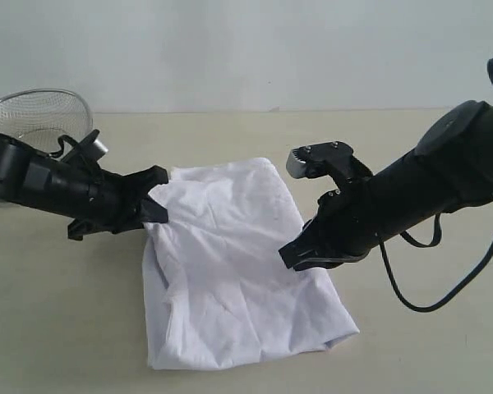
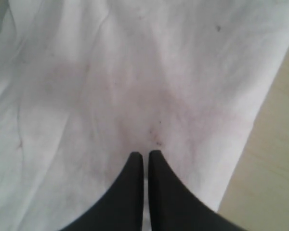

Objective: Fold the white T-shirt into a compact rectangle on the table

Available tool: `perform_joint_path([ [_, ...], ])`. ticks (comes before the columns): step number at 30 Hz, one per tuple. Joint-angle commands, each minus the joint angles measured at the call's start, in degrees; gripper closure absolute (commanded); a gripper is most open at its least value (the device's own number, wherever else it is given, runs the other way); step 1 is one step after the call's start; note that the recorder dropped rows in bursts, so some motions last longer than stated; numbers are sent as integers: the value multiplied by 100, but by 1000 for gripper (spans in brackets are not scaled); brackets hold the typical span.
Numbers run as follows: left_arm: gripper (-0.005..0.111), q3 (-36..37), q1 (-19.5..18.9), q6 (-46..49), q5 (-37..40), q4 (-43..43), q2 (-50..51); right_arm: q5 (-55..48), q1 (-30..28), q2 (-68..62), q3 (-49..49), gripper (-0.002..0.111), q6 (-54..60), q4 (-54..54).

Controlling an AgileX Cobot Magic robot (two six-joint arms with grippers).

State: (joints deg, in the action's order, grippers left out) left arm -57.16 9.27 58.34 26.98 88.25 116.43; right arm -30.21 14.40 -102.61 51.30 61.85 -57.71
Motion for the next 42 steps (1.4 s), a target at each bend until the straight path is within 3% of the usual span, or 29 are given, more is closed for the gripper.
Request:
perform_joint_path([
  [1, 102, -22, -3, 290, -13, -45, -331, -38, -13, 22, 29, 109, 54, 15],
  [9, 102, -192, -3, 1112, -233, 235, -675, 4, -13, 22, 29, 109, 54, 15],
  [18, 102, -792, -3, 955, 904, 235, -480, -14, -13, 22, 29, 109, 54, 15],
  [24, 102, -916, -3, 1024, 35, 76, -452, -45, -13, 22, 29, 109, 54, 15],
  [34, 102, -916, 7, 1239, 420, -68, 356, -419, -13, 22, 29, 109, -100, 42],
  [42, 102, -992, -5, 1363, 326, -69, 418, -345, -13, -31, 29, 109, -1032, 987],
])
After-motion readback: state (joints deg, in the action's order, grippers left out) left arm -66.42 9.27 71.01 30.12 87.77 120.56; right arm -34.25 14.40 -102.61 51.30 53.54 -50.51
